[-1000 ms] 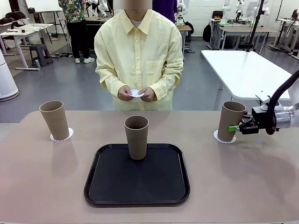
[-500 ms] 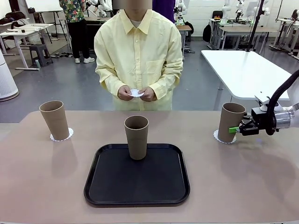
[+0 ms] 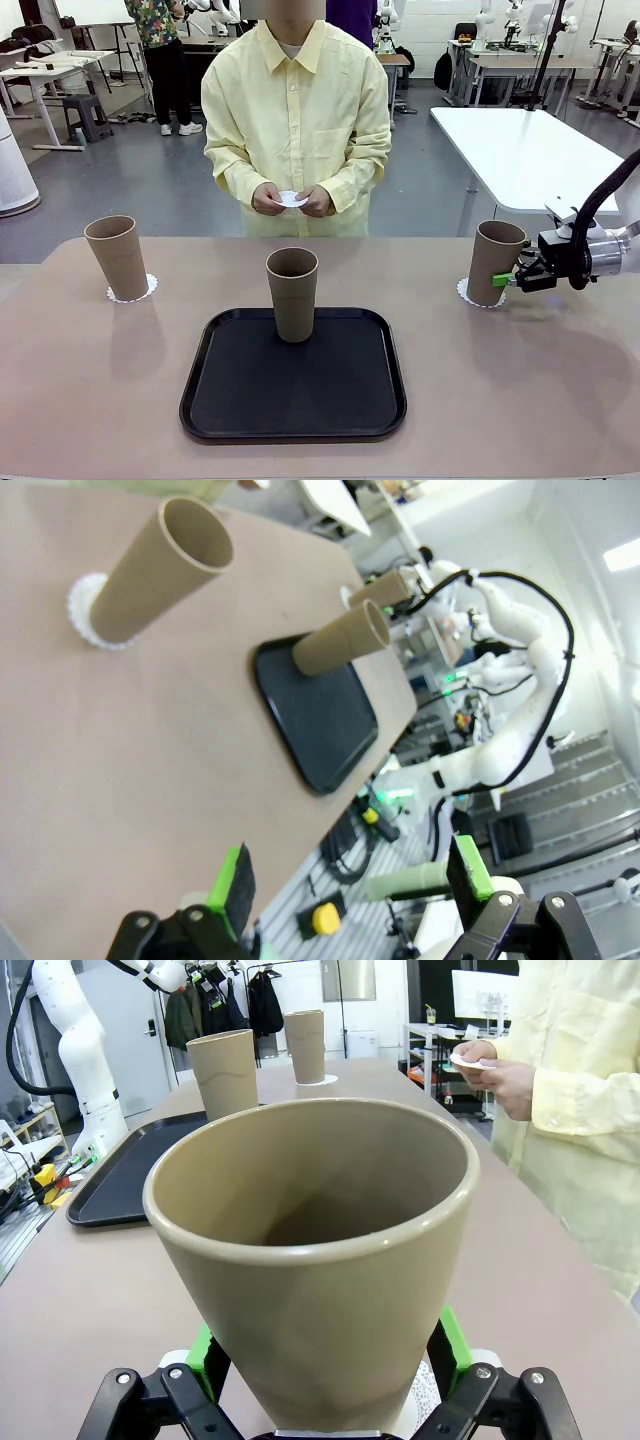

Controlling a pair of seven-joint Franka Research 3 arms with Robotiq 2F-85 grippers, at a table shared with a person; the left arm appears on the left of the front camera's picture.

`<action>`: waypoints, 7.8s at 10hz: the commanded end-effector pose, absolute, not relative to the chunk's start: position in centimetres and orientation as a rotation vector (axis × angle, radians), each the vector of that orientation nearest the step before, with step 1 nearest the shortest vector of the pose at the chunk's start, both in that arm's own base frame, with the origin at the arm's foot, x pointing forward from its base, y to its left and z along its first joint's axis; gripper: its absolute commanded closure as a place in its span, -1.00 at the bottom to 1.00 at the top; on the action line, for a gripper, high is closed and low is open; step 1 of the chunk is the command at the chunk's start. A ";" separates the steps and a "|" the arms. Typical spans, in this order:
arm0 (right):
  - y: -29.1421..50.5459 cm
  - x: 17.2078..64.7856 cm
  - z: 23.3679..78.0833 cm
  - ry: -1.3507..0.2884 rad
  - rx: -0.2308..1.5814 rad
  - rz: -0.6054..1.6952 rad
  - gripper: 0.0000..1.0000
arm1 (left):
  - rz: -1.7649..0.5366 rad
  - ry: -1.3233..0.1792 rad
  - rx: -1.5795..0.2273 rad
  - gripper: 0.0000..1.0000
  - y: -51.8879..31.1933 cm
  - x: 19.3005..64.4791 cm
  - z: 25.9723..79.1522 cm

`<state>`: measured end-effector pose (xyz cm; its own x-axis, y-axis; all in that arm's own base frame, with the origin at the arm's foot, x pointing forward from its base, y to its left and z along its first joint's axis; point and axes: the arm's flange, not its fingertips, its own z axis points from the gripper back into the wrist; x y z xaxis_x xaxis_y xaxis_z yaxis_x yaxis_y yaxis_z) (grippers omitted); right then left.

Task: Place coasters on the table and set cups on them.
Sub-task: Take one Reusable plastic cup from the Flat Tray and place it on a coaster set by the human.

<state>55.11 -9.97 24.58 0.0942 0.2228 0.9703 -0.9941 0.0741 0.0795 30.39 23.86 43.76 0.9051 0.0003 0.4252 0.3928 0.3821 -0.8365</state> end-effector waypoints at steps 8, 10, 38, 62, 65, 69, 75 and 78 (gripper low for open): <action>-10.4 55.4 24.8 -0.859 0.958 1.222 -1.00 | -0.259 -0.395 -1.168 -1.00 23.9 30.2 43.9; -10.3 55.3 24.9 -0.815 0.908 1.232 -1.00 | -0.259 -0.395 -1.168 -1.00 23.9 30.2 43.9; -1.4 39.0 53.0 -0.302 0.036 0.740 -1.00 | -0.259 -0.395 -1.168 -1.00 23.9 30.2 43.9; -33.3 28.0 44.9 -0.385 1.275 0.219 -1.00 | -0.259 -0.395 -1.168 -1.00 23.9 30.2 43.9; -35.1 28.6 43.4 -0.398 1.320 0.229 -1.00 | -0.259 -0.395 -1.168 -1.00 23.9 30.2 43.9; -33.9 28.6 42.7 -0.380 1.310 0.225 -1.00 | -0.259 -0.395 -1.168 -1.00 23.9 30.2 43.9; -33.9 28.6 42.7 -0.380 1.310 0.225 -1.00 | -0.259 -0.395 -1.168 -1.00 23.9 30.2 43.9; -33.9 28.6 42.7 -0.380 1.310 0.225 -1.00 | -0.259 -0.395 -1.168 -1.00 23.9 30.2 43.9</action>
